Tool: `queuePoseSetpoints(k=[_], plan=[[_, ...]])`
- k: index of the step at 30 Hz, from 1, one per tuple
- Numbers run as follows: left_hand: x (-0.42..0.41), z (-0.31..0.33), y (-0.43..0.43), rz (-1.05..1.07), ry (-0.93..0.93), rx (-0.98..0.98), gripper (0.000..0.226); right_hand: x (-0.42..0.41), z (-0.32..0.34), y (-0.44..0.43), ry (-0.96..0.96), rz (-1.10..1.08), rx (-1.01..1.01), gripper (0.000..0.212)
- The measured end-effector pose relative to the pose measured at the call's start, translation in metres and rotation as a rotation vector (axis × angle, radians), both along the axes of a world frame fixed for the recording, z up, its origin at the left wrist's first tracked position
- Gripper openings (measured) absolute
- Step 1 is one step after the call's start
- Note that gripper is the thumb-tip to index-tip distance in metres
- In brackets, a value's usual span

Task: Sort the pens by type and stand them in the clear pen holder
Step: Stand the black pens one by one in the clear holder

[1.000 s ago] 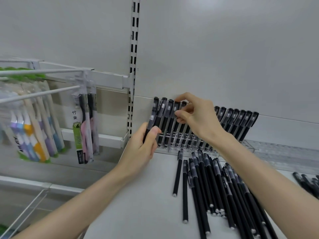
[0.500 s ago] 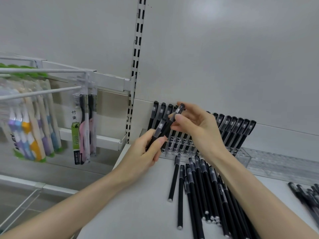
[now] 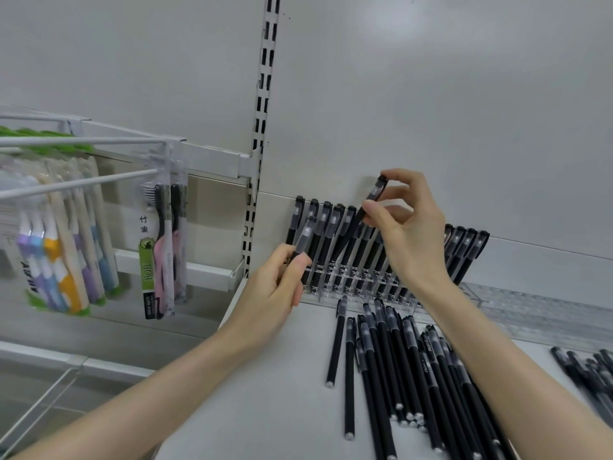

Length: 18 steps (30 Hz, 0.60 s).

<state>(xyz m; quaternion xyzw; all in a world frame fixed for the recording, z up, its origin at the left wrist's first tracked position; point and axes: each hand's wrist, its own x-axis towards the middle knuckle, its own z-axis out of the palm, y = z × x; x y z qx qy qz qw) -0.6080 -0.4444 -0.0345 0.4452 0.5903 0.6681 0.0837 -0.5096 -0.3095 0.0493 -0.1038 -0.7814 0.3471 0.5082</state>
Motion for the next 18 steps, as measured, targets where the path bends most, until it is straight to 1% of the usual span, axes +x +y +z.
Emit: queuePoseSetpoints(k=[6,10,15,18], plan=[[-0.004,-0.003,0.001,0.033,-0.018,-0.014,0.024,-0.007,-0.003,0.002,-0.019,-0.008,0.011,0.034],[-0.003,-0.003,0.001,0.017,0.019,-0.010,0.023,-0.007,-0.002,0.003,-0.043,-0.010,0.019,0.034],[-0.005,-0.004,0.002,0.025,0.006,-0.022,0.026,-0.008,-0.015,0.005,-0.128,-0.024,0.046,0.035],[-0.003,-0.003,0.001,0.006,0.004,-0.012,0.023,-0.008,-0.020,0.008,-0.173,-0.048,0.082,0.034]])
